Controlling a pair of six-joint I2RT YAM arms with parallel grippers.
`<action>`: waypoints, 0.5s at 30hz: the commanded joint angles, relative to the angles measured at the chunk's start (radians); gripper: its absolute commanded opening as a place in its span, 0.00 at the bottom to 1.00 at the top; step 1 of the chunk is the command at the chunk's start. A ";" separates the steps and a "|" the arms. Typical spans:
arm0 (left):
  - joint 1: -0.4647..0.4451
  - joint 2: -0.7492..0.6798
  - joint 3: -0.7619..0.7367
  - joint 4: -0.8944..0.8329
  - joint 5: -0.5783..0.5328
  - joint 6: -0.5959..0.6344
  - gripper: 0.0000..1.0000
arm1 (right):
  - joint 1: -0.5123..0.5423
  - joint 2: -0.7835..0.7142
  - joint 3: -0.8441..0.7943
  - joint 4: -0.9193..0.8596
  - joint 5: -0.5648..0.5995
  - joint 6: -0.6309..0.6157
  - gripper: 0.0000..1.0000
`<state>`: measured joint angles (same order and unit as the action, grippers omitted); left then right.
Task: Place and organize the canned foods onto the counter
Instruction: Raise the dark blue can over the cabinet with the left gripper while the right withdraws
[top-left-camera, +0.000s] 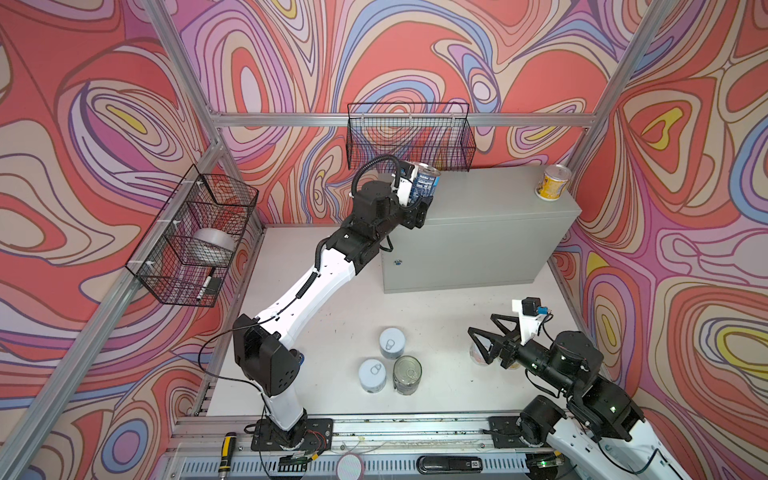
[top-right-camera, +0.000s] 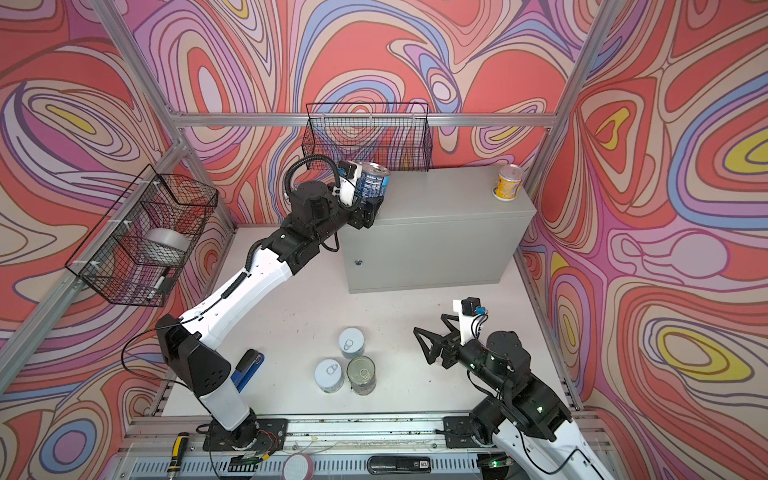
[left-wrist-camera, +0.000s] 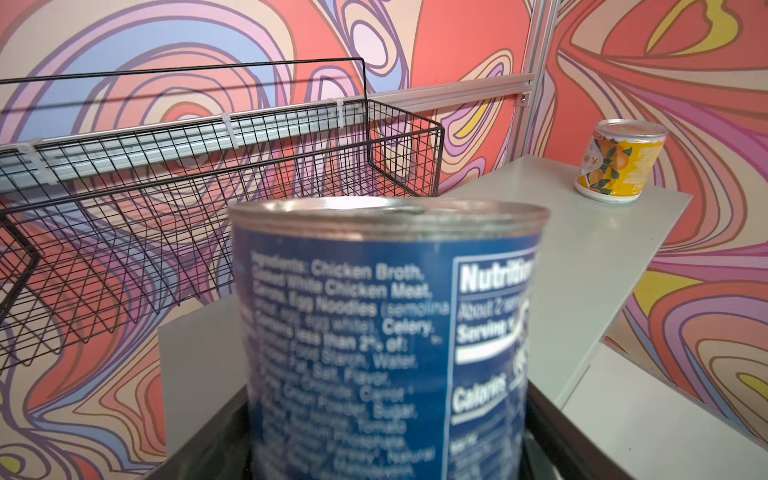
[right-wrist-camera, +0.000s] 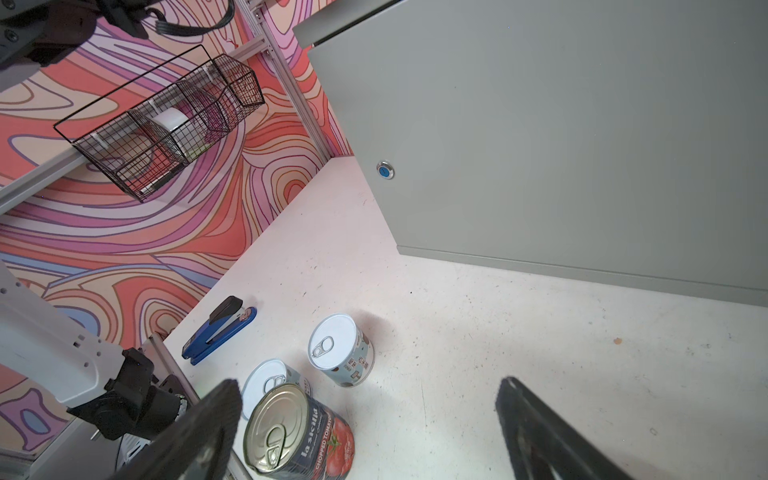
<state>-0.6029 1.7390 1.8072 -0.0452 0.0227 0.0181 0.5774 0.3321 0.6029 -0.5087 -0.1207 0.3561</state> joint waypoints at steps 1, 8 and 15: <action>0.023 -0.001 0.087 0.190 0.015 -0.022 0.35 | -0.001 0.008 -0.002 0.009 0.006 -0.012 0.99; 0.055 0.022 0.072 0.214 0.026 -0.031 0.35 | -0.001 0.001 0.000 0.005 0.019 -0.010 0.98; 0.096 0.061 0.069 0.244 0.071 -0.040 0.34 | -0.001 0.020 0.010 -0.003 0.010 -0.005 0.98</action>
<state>-0.5251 1.7977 1.8275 0.0402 0.0673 -0.0154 0.5774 0.3393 0.6033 -0.5091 -0.1131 0.3561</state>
